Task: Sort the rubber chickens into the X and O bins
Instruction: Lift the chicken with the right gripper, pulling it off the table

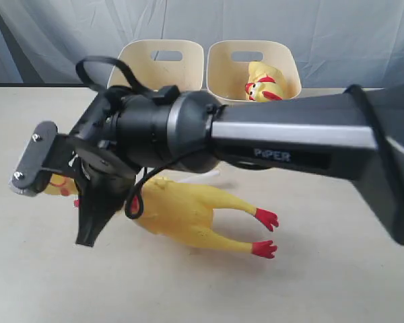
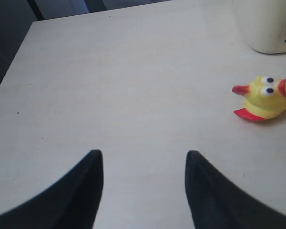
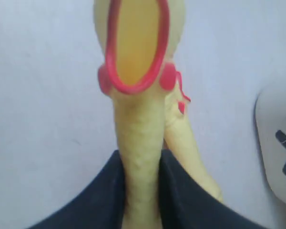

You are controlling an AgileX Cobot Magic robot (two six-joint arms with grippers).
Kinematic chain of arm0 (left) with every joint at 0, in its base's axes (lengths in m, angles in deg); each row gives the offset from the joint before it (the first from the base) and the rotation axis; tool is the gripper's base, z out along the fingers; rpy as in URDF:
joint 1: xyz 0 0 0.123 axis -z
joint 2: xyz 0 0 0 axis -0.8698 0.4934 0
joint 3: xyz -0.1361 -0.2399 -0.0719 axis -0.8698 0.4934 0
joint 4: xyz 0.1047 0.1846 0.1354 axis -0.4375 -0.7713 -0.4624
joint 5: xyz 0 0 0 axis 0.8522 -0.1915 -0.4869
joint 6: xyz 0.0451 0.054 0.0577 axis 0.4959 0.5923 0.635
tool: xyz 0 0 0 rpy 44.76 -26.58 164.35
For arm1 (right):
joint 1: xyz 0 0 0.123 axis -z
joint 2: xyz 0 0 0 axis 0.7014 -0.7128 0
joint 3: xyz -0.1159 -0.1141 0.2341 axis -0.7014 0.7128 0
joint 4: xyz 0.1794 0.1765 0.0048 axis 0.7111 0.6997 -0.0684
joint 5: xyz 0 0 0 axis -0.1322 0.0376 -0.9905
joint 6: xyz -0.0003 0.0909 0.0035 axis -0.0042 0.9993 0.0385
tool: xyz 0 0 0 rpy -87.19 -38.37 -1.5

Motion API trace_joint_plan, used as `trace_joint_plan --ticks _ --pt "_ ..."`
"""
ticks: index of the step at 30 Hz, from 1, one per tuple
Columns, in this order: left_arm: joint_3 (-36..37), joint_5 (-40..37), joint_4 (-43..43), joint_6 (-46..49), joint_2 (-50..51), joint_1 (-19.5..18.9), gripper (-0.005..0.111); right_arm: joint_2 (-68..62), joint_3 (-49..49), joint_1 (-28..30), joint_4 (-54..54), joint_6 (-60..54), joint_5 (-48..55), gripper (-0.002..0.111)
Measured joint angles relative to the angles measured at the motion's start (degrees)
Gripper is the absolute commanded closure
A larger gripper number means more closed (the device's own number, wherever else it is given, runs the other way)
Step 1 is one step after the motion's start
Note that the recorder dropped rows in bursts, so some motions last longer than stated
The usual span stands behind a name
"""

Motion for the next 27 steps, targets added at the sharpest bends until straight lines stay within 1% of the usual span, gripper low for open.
trace_joint_plan --ticks 1,3,10,13,22,27 --pt "0.0 0.0 0.0 0.0 0.0 0.0 0.057 2.2 0.0 0.0 2.7 0.4 -0.8 0.109" --pt "0.0 0.0 0.0 0.0 0.0 0.0 0.057 5.3 0.0 -0.1 4.5 2.3 -1.8 0.109" --pt "0.0 0.0 0.0 0.0 0.0 0.0 0.057 11.4 0.1 0.0 5.2 10.6 -3.3 0.109" --pt "0.0 0.0 0.0 0.0 0.0 0.0 0.057 12.6 0.1 1.4 7.3 13.0 -4.3 0.109" --pt "0.0 0.1 0.0 0.0 0.0 0.0 0.057 17.8 0.1 6.5 14.9 14.6 -5.9 0.109" --pt "0.0 0.1 0.0 0.0 0.0 0.0 0.057 21.3 0.1 8.1 16.2 14.6 -5.9 0.109"
